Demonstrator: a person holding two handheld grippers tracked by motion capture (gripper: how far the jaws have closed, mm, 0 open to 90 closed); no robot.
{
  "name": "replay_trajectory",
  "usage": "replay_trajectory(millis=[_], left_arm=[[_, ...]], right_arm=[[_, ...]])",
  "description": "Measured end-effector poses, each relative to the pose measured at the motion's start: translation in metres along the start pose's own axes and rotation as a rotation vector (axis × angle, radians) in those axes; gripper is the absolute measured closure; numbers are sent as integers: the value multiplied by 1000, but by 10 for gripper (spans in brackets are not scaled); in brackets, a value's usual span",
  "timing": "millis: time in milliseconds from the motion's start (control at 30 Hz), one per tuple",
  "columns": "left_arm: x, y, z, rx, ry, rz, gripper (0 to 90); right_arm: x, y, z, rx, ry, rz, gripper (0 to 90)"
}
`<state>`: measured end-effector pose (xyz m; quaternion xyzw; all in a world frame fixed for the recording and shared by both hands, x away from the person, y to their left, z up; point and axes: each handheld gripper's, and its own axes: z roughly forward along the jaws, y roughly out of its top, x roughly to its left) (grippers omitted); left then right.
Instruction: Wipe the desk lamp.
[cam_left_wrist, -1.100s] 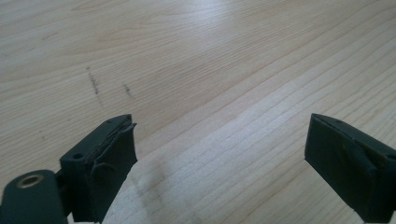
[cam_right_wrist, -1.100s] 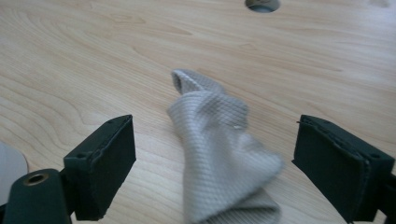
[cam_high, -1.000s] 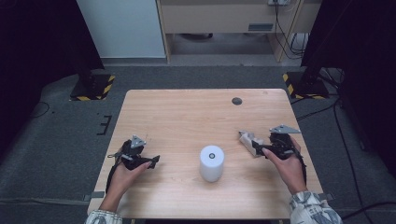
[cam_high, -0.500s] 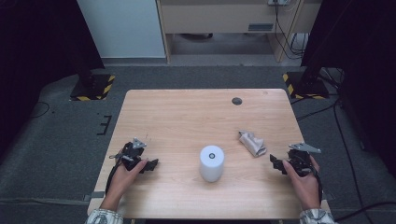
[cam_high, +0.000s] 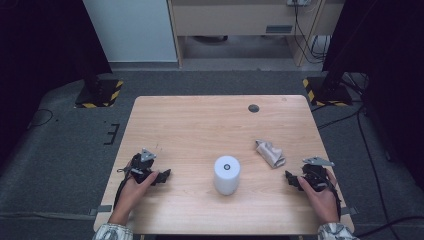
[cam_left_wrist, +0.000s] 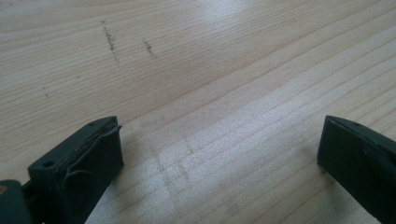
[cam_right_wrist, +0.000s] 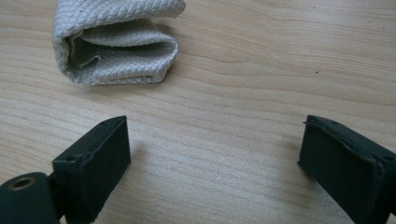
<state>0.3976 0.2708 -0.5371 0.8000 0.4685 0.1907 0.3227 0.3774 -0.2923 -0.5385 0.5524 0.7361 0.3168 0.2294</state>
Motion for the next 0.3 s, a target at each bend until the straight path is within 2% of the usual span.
replay_trajectory(millis=[267, 300], left_arm=[[0, 0, 0, 0, 1, 0, 0], [0, 0, 0, 0, 1, 0, 0]], right_arm=[[5, 1, 1, 5, -12, -2, 73], [7, 1, 2, 2, -4, -13, 72]])
